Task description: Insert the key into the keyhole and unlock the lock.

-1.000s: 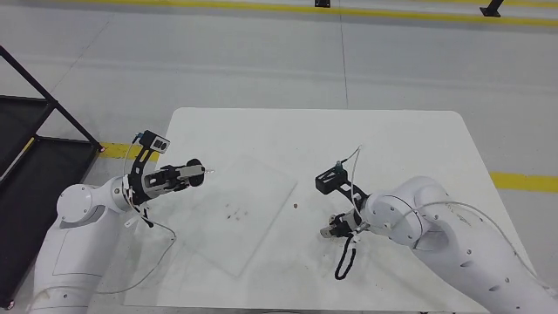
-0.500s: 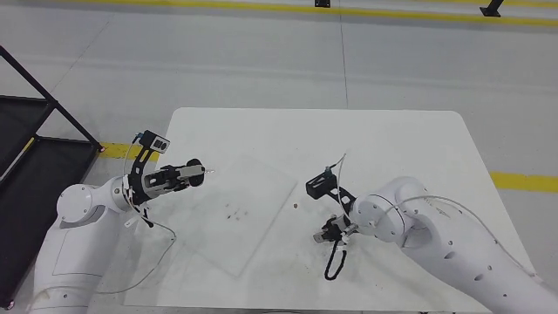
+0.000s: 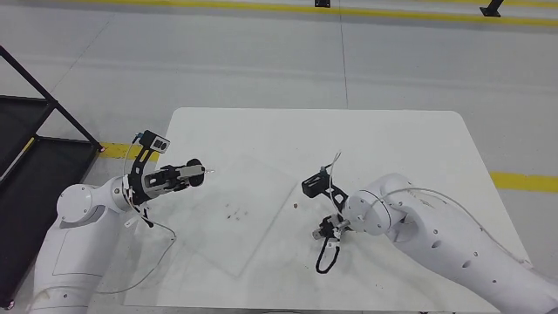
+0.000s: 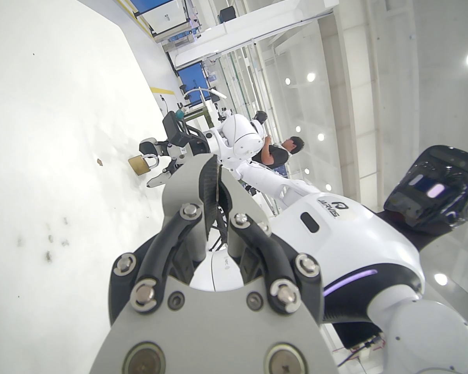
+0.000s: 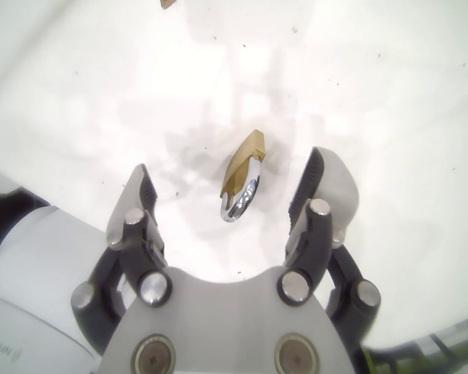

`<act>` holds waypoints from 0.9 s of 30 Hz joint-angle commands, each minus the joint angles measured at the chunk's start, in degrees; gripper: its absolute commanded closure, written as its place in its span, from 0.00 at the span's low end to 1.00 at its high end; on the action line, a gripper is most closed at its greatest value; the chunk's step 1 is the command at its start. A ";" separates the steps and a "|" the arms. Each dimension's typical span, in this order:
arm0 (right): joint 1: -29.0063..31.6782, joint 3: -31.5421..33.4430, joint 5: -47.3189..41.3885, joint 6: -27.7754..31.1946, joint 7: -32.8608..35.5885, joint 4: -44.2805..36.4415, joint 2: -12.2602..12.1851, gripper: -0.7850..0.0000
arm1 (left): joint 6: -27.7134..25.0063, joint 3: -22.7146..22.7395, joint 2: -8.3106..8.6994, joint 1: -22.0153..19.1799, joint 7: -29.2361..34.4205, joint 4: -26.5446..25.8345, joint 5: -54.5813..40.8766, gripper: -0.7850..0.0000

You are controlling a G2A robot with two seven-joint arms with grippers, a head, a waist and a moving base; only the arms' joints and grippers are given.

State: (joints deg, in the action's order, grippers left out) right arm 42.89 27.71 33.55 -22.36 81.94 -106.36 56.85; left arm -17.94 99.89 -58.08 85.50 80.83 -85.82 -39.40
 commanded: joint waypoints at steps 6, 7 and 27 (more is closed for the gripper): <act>-2.25 -2.63 -1.88 -1.26 -1.25 1.65 -0.18 0.58 | 0.00 0.00 0.00 0.00 0.00 0.00 0.00 1.00; -2.56 -3.01 -2.23 -1.49 -1.48 1.93 -0.25 0.67 | 0.00 0.00 0.00 0.00 0.00 0.00 0.00 1.00; -7.41 7.18 -44.87 -8.30 -11.15 1.22 -6.45 1.00 | 0.00 0.00 0.00 0.00 0.00 0.00 0.00 1.00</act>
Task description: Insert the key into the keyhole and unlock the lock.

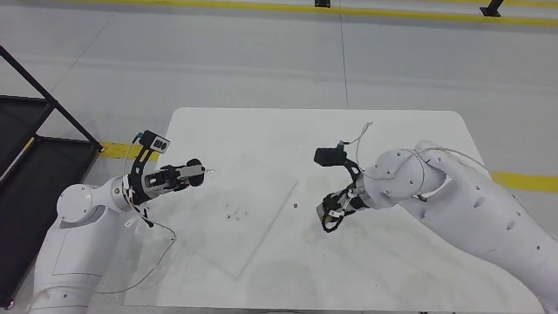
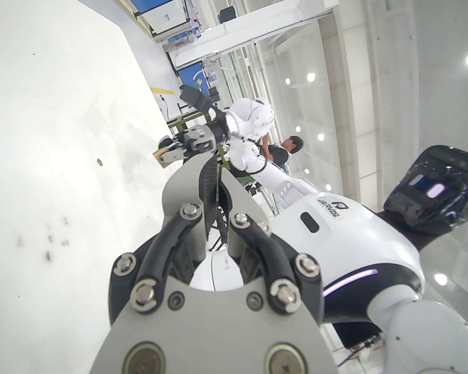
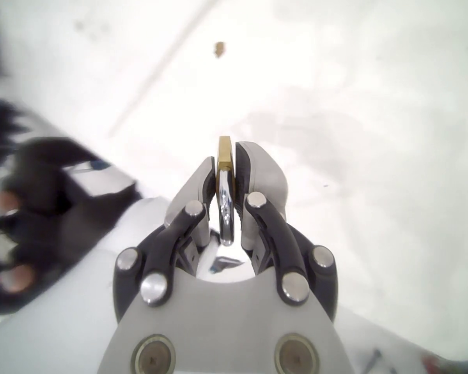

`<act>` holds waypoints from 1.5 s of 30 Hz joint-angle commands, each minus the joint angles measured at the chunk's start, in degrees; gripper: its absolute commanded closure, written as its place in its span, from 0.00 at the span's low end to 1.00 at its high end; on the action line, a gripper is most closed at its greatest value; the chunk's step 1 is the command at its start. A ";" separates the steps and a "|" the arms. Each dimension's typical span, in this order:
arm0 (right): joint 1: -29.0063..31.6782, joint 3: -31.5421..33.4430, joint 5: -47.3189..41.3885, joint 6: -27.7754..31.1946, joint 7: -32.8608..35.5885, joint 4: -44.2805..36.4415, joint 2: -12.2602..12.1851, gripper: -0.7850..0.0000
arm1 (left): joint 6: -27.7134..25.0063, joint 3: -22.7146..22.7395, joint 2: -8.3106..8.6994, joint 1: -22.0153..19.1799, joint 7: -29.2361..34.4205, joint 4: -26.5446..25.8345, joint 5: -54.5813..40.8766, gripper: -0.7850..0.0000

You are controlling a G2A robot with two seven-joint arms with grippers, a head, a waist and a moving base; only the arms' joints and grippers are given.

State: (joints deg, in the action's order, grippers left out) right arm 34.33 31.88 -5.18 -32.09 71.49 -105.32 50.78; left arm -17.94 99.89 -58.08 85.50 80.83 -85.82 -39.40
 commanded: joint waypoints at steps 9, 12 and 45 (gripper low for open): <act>15.16 14.82 -28.31 15.83 -8.40 2.14 -2.57 1.00 | 0.00 0.00 0.00 0.00 0.00 0.00 0.00 1.00; 16.93 15.36 -30.63 16.71 -8.09 3.25 -2.65 1.00 | 0.00 0.00 0.00 0.00 0.00 0.00 0.00 1.00; 30.68 16.77 -35.53 34.11 -31.04 3.40 -0.70 1.00 | -4.07 -14.52 -1.85 1.05 -16.02 -9.83 11.03 1.00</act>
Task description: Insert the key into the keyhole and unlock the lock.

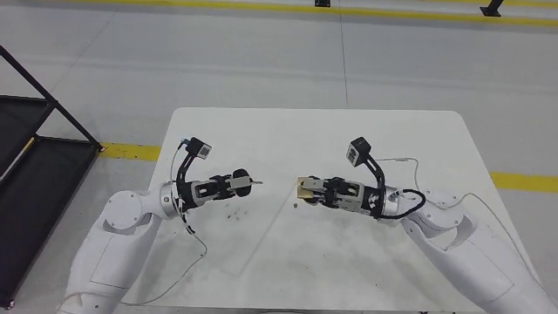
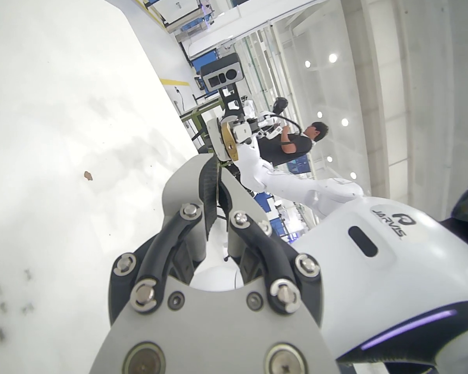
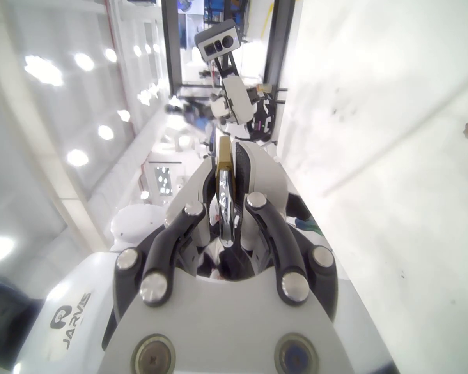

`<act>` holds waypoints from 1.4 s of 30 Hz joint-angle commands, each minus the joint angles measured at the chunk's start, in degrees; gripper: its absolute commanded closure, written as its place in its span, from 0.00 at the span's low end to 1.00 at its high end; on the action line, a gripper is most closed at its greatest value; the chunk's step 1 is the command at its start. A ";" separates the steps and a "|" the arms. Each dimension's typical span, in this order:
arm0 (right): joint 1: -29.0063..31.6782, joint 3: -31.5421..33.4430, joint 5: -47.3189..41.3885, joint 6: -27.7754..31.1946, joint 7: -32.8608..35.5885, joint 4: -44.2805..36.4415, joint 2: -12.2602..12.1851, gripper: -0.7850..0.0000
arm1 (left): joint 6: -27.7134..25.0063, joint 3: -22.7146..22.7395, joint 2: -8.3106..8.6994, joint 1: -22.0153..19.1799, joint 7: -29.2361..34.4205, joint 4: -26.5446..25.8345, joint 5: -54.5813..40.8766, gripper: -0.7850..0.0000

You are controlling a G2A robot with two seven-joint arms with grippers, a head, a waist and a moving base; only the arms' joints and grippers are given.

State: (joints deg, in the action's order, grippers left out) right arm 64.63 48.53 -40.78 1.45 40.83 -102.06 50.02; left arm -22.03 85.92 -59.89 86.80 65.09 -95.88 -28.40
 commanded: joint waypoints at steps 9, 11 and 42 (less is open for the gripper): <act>3.78 1.61 6.83 2.95 -4.55 -1.19 0.24 1.00 | -0.11 -4.84 -0.45 -2.55 -2.67 1.49 2.73 1.00; 4.31 2.07 9.25 2.51 -5.22 -2.03 0.17 1.00 | 0.22 -5.50 -0.49 -3.09 -3.08 1.47 3.50 1.00; 8.37 5.06 13.51 1.14 -6.93 -5.25 0.16 1.00 | 2.68 -11.70 -1.07 -5.32 -7.17 0.72 5.59 1.00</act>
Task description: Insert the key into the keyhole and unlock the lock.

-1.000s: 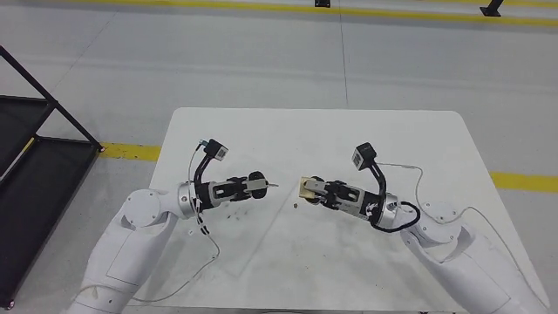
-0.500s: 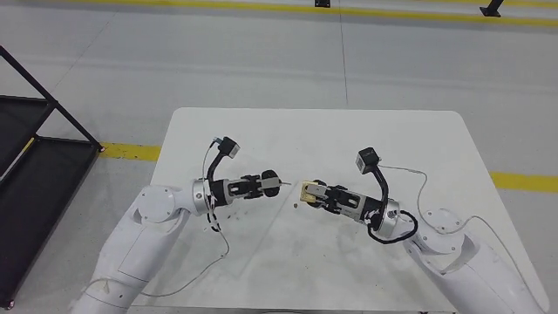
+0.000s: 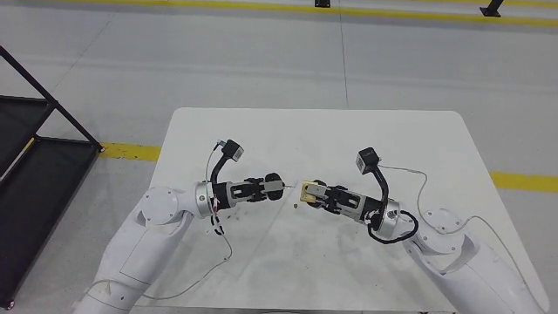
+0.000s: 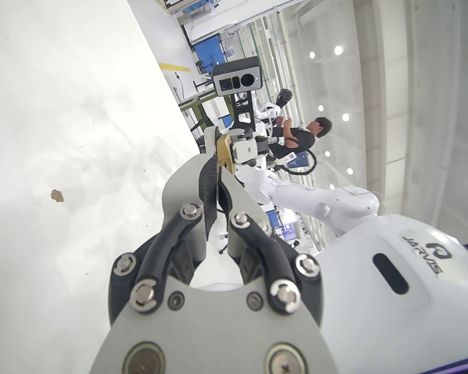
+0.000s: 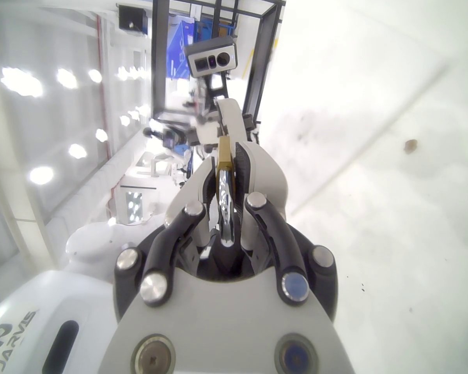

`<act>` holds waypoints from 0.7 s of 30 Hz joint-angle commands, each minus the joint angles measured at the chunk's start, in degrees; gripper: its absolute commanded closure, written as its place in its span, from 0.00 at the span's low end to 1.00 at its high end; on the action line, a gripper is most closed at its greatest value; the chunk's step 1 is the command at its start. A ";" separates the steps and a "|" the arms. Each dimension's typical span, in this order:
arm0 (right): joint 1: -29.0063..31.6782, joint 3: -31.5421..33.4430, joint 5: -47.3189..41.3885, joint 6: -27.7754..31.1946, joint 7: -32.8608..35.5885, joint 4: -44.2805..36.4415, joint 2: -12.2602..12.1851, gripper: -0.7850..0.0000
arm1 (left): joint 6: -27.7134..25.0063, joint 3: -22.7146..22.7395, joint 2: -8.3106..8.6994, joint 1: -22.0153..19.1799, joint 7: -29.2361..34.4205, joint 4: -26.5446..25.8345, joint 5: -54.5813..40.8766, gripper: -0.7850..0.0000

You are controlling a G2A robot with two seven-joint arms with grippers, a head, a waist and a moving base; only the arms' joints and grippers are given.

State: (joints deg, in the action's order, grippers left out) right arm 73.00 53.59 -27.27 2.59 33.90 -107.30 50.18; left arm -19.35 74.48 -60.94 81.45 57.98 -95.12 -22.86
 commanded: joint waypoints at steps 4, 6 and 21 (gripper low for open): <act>0.00 0.00 0.00 0.00 0.00 0.00 0.00 1.00 | -0.08 -0.87 -0.09 0.08 -0.64 -0.16 -0.26 1.00; 0.00 0.00 0.00 0.00 0.00 0.00 0.00 1.00 | -0.04 -1.10 -0.10 0.14 -0.74 -0.21 -0.49 1.00; 0.00 0.00 0.00 0.00 0.00 0.00 0.00 1.00 | -0.35 -2.28 -0.19 -0.22 -2.36 -0.07 -0.25 1.00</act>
State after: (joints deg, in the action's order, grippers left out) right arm 73.00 53.59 -27.27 2.59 33.90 -107.30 50.18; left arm -19.75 72.31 -61.12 81.29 55.63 -95.22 -23.14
